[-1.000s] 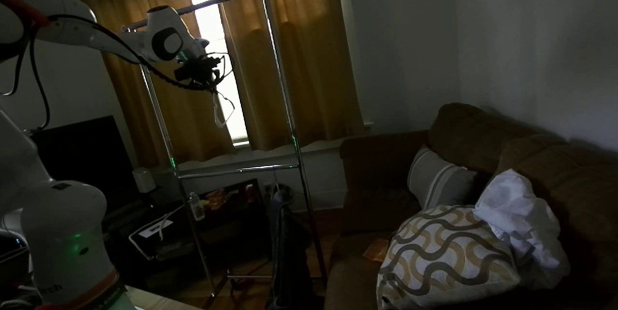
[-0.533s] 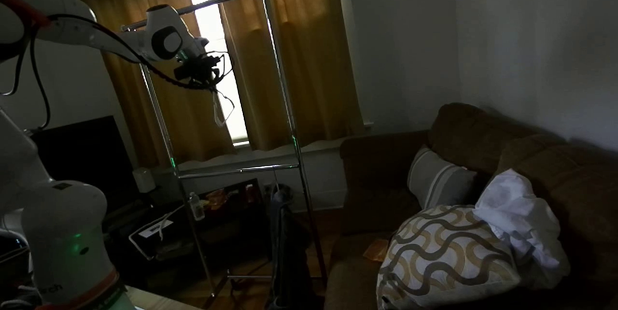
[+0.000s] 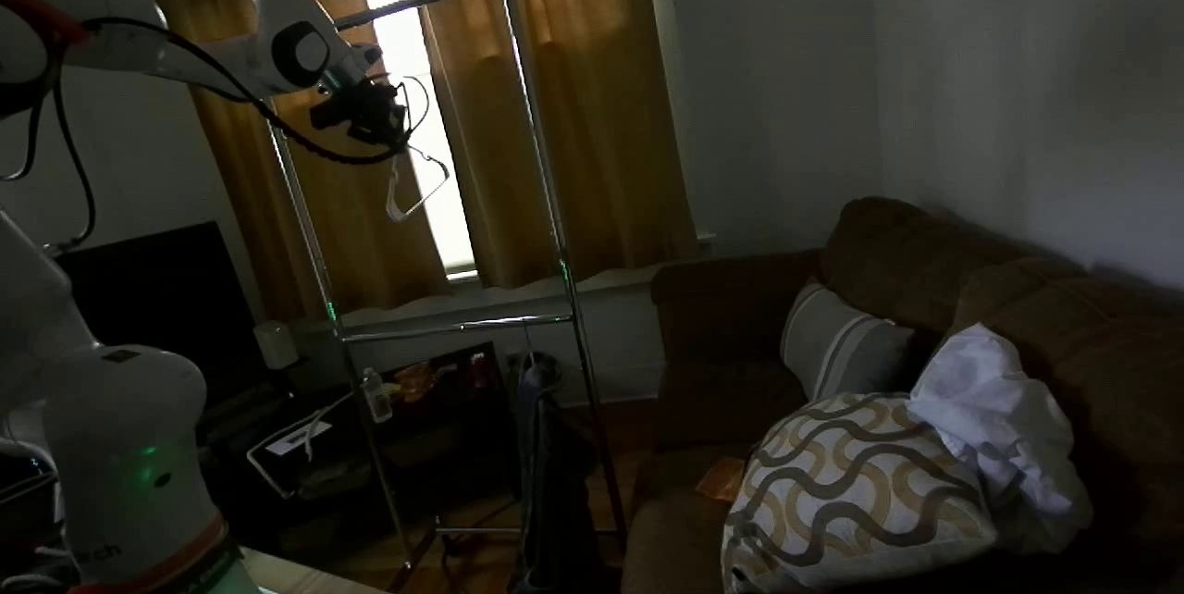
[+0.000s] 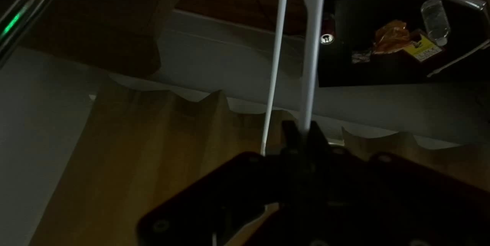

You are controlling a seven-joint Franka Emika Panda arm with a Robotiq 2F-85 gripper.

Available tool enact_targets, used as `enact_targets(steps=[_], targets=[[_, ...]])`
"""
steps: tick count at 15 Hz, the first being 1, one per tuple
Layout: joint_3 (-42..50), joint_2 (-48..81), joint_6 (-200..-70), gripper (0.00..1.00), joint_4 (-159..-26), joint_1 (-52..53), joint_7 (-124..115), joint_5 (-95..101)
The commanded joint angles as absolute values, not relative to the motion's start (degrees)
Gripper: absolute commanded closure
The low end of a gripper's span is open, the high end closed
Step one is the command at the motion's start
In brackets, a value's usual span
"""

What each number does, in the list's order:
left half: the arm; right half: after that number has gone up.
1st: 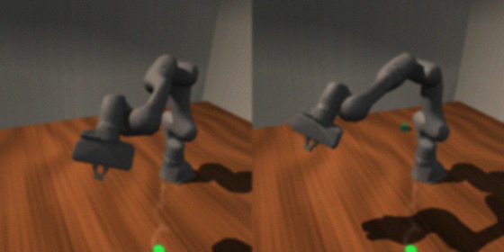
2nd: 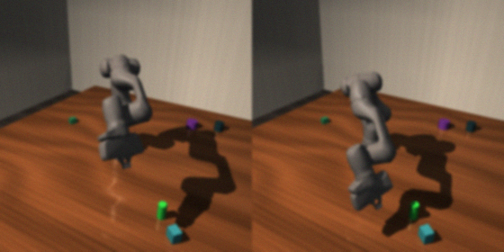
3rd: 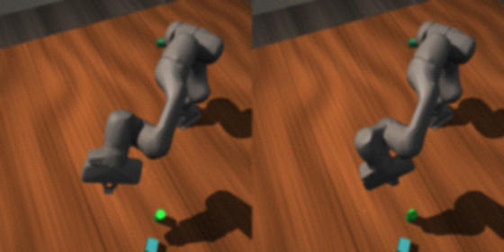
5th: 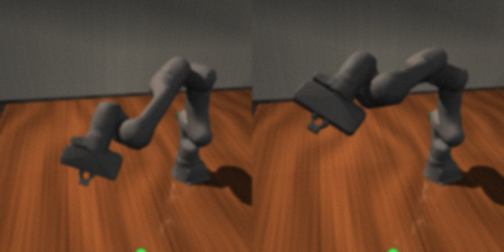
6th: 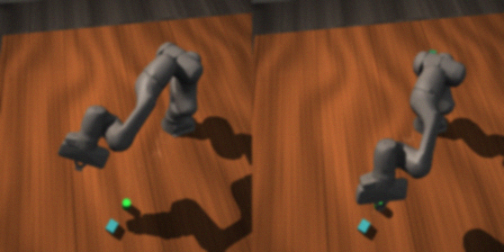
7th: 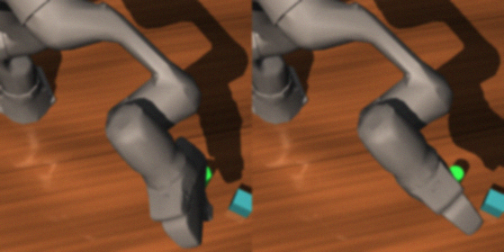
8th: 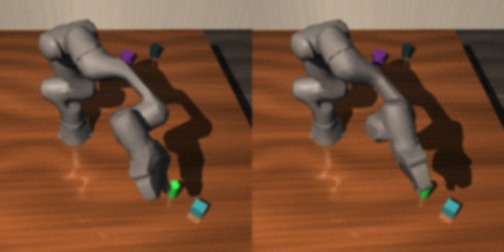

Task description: Move the white hanger from the bottom rod to the top rod

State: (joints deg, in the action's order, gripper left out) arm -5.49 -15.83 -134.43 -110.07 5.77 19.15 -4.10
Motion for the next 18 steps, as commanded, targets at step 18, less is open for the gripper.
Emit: enact_targets(steps=[18], targets=[[-12.0, -15.4, -138.9, 0.98, -98.3, 2.5, -11.4, 17.7]])
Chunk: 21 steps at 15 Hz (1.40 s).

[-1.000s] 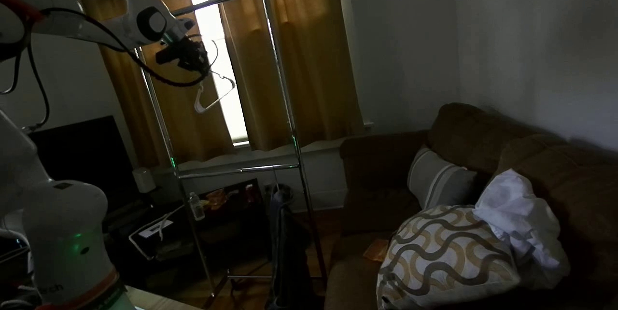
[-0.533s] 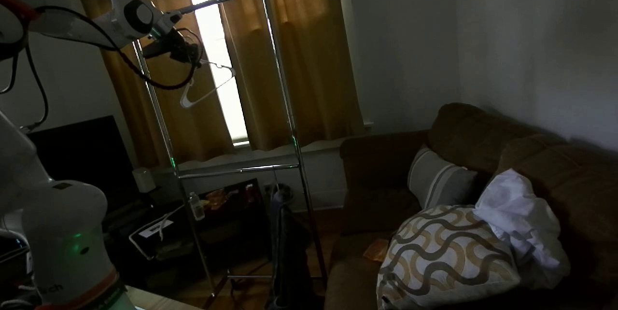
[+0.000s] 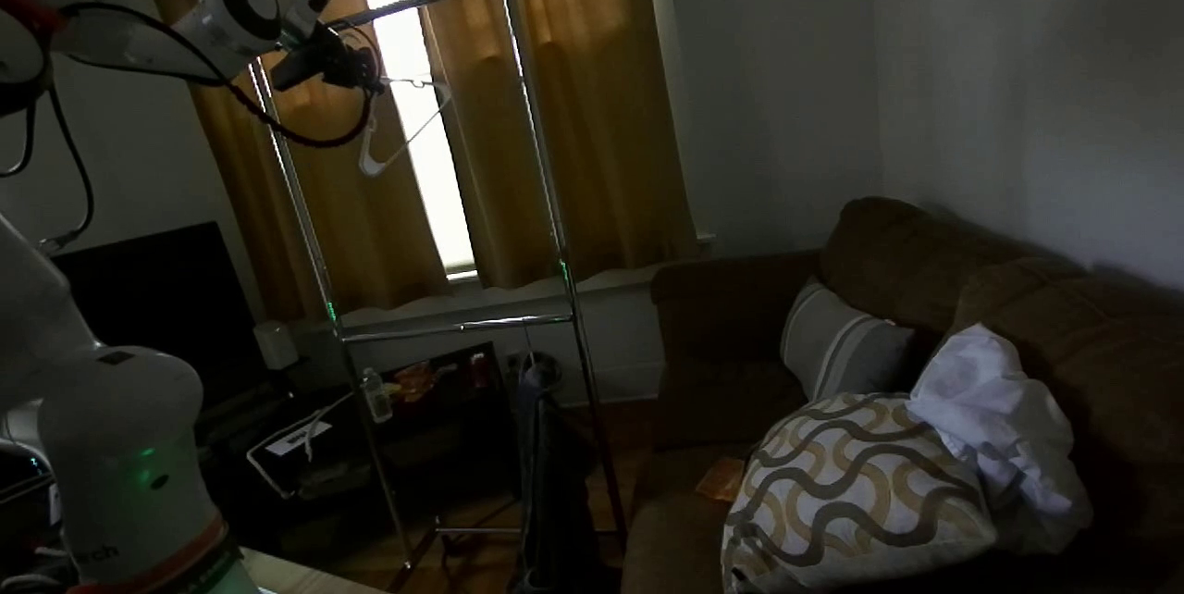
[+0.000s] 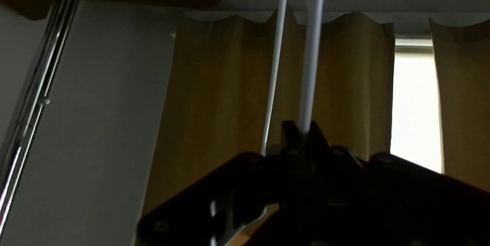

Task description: Move the white hanger from the bottom rod to the top rod

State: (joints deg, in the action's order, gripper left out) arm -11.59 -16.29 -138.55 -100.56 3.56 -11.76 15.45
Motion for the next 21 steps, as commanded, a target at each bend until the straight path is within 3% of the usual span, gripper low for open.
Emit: enact_targets(steps=[1, 21], targets=[[-11.9, -15.2, -139.0, 0.98, -97.6, 2.4, -11.4, 17.8], [-12.7, 2.9, -135.6, 0.98, -70.0, 5.1, -12.8, 25.7]])
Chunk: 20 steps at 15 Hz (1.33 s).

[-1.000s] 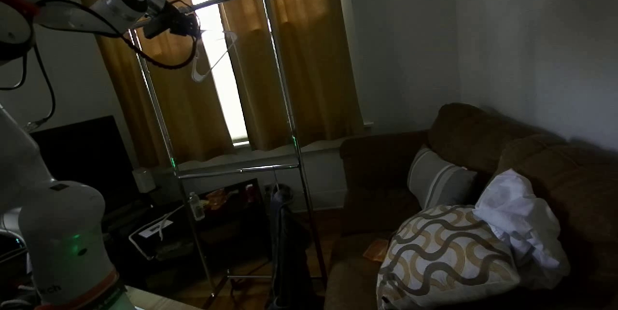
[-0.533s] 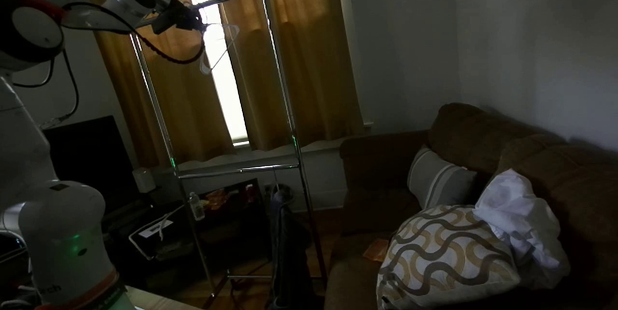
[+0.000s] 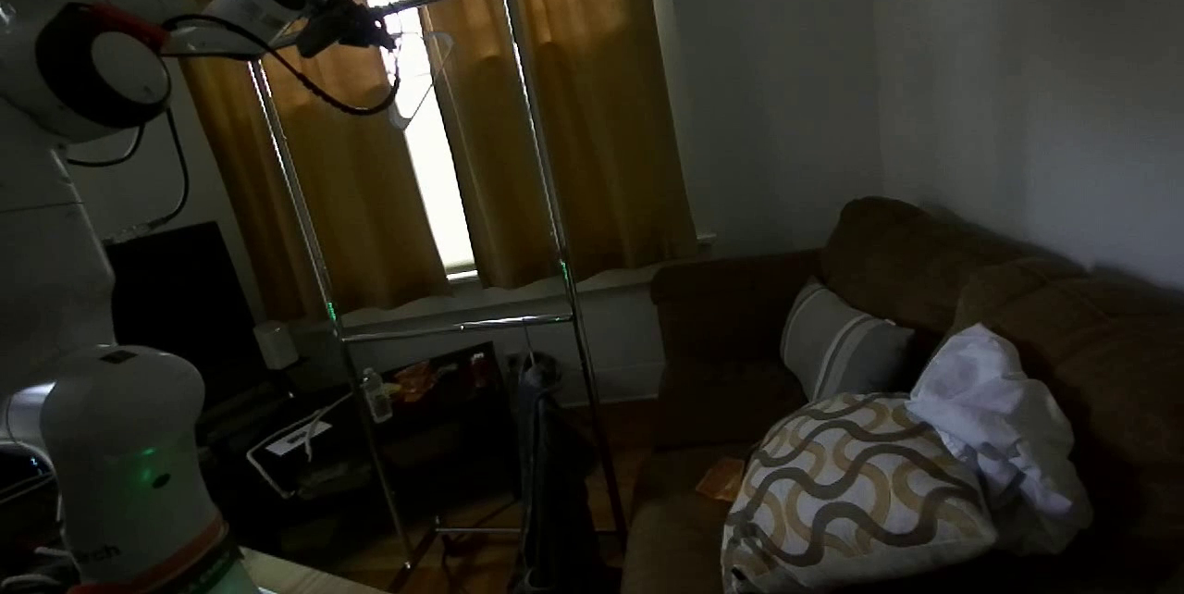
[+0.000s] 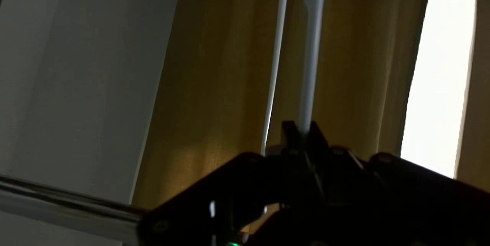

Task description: Move the white hanger from the bottom rod to the top rod

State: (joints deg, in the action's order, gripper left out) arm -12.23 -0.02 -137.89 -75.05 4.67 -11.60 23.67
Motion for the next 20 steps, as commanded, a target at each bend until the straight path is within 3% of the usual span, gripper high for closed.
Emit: enact_targets(steps=[1, 20], targets=[[-12.7, 3.7, -135.3, 0.98, -68.9, 5.2, -13.0, 25.7], [-12.0, 18.9, -124.4, 0.98, -47.0, 8.4, -15.1, 27.2]])
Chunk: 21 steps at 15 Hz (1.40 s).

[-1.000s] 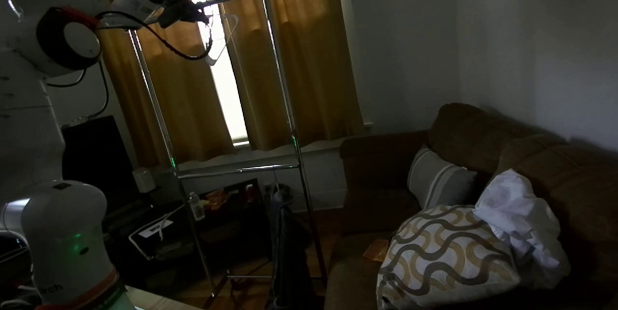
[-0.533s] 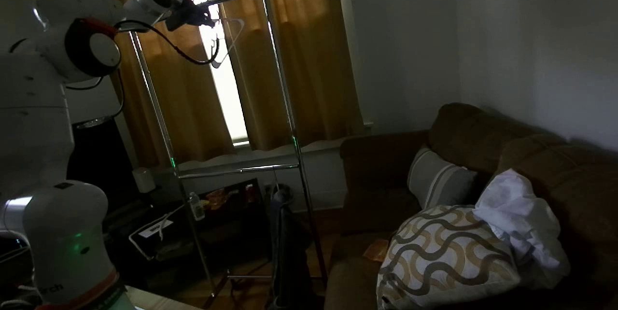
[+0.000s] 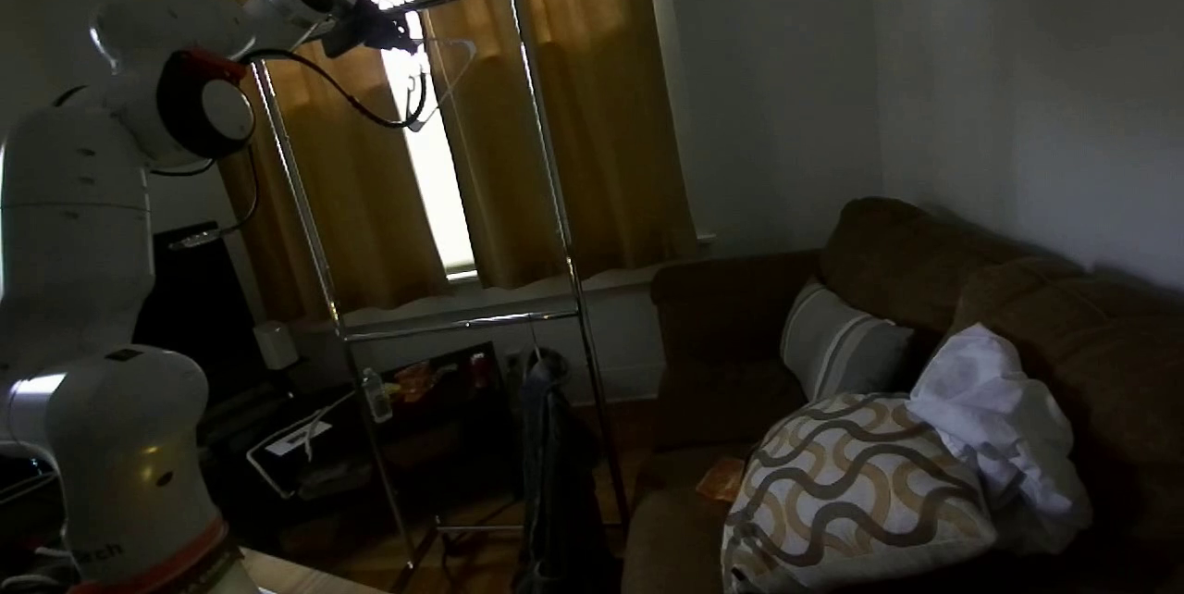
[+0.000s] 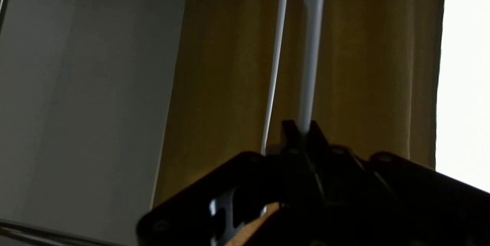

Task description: Move the white hanger from the bottom rod to the top rod

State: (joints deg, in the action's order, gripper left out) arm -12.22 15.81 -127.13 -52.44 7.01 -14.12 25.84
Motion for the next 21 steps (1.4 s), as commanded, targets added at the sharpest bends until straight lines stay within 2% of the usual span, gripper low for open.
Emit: enact_targets(steps=[1, 9, 15, 16, 18, 21], targets=[[-12.0, 19.5, -125.2, 0.98, -46.3, 8.5, -14.3, 27.5], [-11.4, 24.0, -130.7, 0.98, -41.3, 9.3, -14.2, 29.9], [-11.1, 26.7, -128.2, 0.98, -38.3, 9.3, -14.0, 29.3], [-11.1, 26.8, -127.5, 0.71, -38.3, 9.3, -13.7, 29.2], [-10.8, 27.0, -125.9, 0.61, -38.1, 9.4, -13.9, 29.4], [-10.8, 25.7, -122.3, 0.38, -39.1, 9.6, -13.5, 29.4]])
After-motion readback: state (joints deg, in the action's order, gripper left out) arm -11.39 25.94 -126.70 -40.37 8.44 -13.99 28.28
